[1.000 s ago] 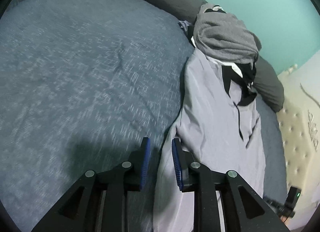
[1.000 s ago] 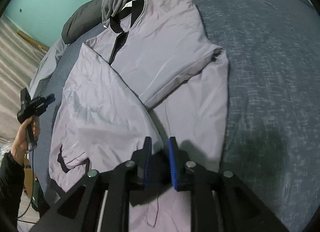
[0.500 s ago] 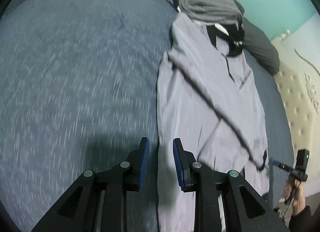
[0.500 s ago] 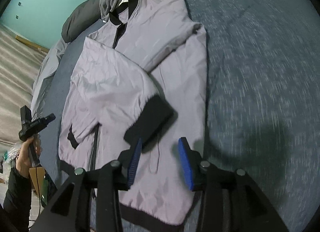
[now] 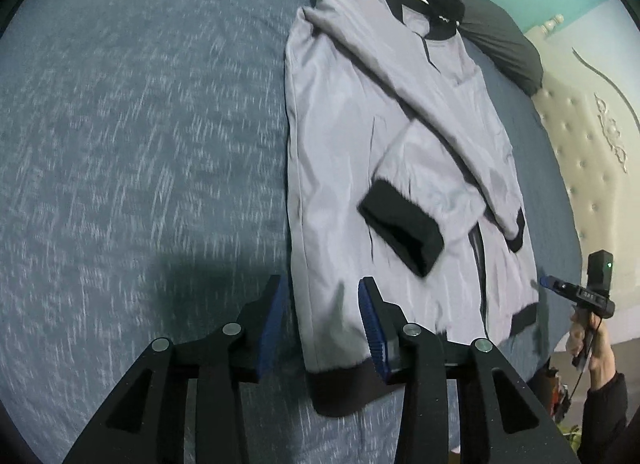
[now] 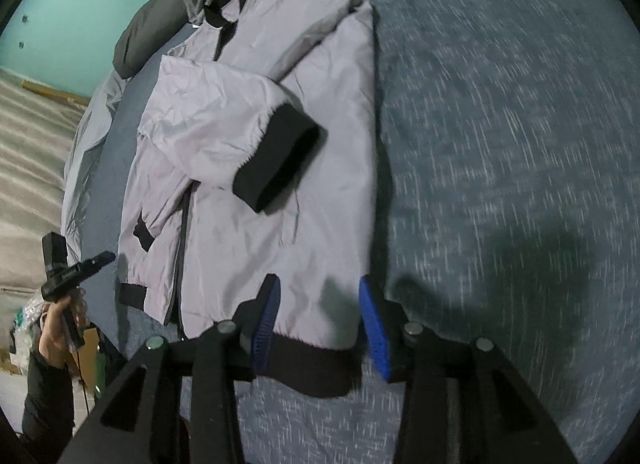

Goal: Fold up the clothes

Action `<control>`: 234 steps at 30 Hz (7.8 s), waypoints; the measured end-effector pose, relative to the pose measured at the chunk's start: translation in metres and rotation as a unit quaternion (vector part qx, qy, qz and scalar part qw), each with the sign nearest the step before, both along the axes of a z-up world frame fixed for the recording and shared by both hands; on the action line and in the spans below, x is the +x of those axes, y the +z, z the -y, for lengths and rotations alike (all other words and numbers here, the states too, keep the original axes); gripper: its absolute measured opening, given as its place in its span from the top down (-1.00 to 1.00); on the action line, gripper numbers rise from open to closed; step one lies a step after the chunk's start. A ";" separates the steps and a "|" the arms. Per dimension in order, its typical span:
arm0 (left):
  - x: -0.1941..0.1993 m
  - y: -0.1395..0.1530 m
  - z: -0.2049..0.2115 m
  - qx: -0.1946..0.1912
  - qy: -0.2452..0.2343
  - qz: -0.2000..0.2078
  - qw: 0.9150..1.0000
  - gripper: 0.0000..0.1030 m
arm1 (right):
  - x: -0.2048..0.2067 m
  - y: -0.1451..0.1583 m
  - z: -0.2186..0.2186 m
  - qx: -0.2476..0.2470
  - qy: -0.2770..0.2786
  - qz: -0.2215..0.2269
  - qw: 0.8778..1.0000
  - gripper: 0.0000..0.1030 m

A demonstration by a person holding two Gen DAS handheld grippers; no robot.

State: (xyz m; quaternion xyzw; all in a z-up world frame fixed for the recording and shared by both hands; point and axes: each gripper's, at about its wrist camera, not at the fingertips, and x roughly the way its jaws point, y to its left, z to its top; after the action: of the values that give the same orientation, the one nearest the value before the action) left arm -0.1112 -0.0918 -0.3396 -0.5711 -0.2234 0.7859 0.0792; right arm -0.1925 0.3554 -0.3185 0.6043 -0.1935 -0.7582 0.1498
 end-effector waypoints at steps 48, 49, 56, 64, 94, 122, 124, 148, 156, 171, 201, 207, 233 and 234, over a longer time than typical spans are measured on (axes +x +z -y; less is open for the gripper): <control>0.032 -0.035 -0.054 -0.070 -0.042 -0.002 0.997 0.28 | 0.008 -0.034 0.045 0.028 0.019 0.006 0.999 -0.13; 0.033 -0.036 -0.055 -0.068 -0.043 -0.002 0.997 0.28 | 0.008 -0.033 0.046 0.029 0.022 0.004 0.999 -0.12; 0.046 -0.037 -0.049 -0.049 -0.047 0.002 0.998 0.28 | 0.007 -0.031 0.050 0.036 0.035 -0.005 0.999 -0.12; 0.062 -0.030 -0.055 -0.043 -0.058 -0.014 0.997 0.39 | 0.013 -0.032 0.044 0.039 0.035 -0.012 0.999 0.33; 0.052 -0.048 -0.072 0.010 -0.054 0.008 0.998 0.38 | 0.045 -0.024 0.021 -0.015 0.037 0.023 0.999 0.05; 0.067 0.045 -0.106 -0.033 -0.111 -0.062 0.991 0.69 | 0.072 0.066 0.044 -0.025 0.083 -0.070 0.994 0.81; 0.069 0.056 -0.110 -0.039 -0.121 -0.070 0.989 0.69 | 0.078 0.076 0.051 -0.029 0.092 -0.079 0.992 0.81; 0.088 0.036 -0.091 -0.032 -0.109 -0.025 0.993 0.64 | 0.104 0.054 0.028 0.015 0.115 -0.030 0.993 0.65; 0.062 0.048 -0.068 -0.064 -0.081 -0.022 0.994 0.34 | 0.066 0.090 0.011 0.081 0.090 -0.062 0.991 0.35; -0.086 0.068 -0.077 -0.084 -0.034 -0.109 0.990 0.29 | -0.145 0.102 0.126 0.082 0.130 -0.153 0.976 0.33; -0.158 -0.005 -0.095 -0.083 -0.018 -0.154 0.984 0.29 | -0.399 -0.003 0.258 0.357 0.207 -0.142 0.900 0.19; -0.158 -0.007 -0.091 -0.080 -0.014 -0.153 0.985 0.29 | -0.406 -0.007 0.265 0.422 0.216 -0.166 0.865 0.19; -0.160 -0.011 -0.087 -0.071 -0.009 -0.150 0.986 0.29 | -0.420 0.015 0.215 0.307 0.111 -0.187 0.927 0.19; -0.161 -0.012 -0.086 -0.071 -0.009 -0.150 0.986 0.29 | -0.419 0.022 0.217 0.303 0.102 -0.206 0.925 0.19</control>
State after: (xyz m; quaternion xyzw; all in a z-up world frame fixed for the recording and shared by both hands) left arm -0.2720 -0.0054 -0.3515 -0.4527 -0.1478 0.8758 0.0782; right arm -0.6115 0.1382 -0.2969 0.4676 0.1430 -0.8692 0.0730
